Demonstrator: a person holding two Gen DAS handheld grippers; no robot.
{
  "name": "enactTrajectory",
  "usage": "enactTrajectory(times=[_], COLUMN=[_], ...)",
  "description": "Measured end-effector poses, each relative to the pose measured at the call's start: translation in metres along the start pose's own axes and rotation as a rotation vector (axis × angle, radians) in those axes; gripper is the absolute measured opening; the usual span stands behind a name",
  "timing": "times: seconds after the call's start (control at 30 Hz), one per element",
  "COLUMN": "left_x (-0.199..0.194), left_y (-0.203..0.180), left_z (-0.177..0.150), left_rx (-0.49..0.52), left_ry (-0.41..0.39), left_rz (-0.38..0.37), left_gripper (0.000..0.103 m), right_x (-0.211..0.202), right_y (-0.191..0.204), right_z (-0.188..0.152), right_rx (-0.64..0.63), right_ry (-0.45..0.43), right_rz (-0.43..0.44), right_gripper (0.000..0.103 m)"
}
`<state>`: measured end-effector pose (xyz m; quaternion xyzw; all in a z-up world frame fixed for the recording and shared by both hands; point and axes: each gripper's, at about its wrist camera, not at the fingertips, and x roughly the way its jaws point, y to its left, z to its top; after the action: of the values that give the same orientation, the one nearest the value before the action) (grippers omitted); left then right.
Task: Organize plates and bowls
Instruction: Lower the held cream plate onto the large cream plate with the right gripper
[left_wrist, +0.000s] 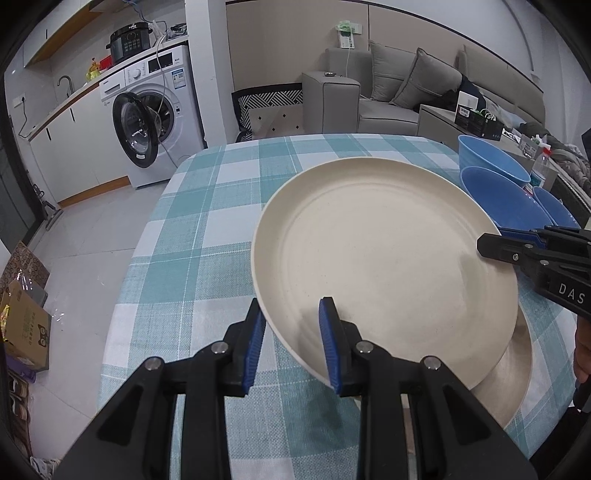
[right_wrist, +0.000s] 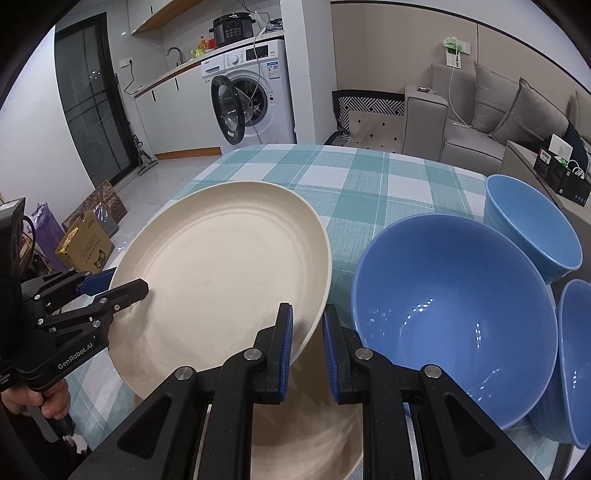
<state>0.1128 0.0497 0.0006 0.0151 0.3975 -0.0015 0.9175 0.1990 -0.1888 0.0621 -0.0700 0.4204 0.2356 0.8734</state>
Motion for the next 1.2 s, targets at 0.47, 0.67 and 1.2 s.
enactTrajectory(times=[0.47, 0.67, 1.2], left_x=[-0.007, -0.009, -0.009], left_y=[-0.007, -0.011, -0.031], left_z=[-0.011, -0.015, -0.026], left_rx=[0.018, 0.031, 0.107], left_ry=[0.008, 0.011, 0.043], left_rz=[0.004, 0.008, -0.012], left_gripper=[0.027, 0.027, 0.028], right_x=[-0.012, -0.014, -0.027], right_y=[0.002, 0.001, -0.01], right_z=[-0.02, -0.027, -0.06], right_rx=[-0.009, -0.004, 0.02], right_ry=[0.005, 0.013, 0.041], right_rz=[-0.002, 0.0, -0.016], right_gripper=[0.017, 0.017, 0.018])
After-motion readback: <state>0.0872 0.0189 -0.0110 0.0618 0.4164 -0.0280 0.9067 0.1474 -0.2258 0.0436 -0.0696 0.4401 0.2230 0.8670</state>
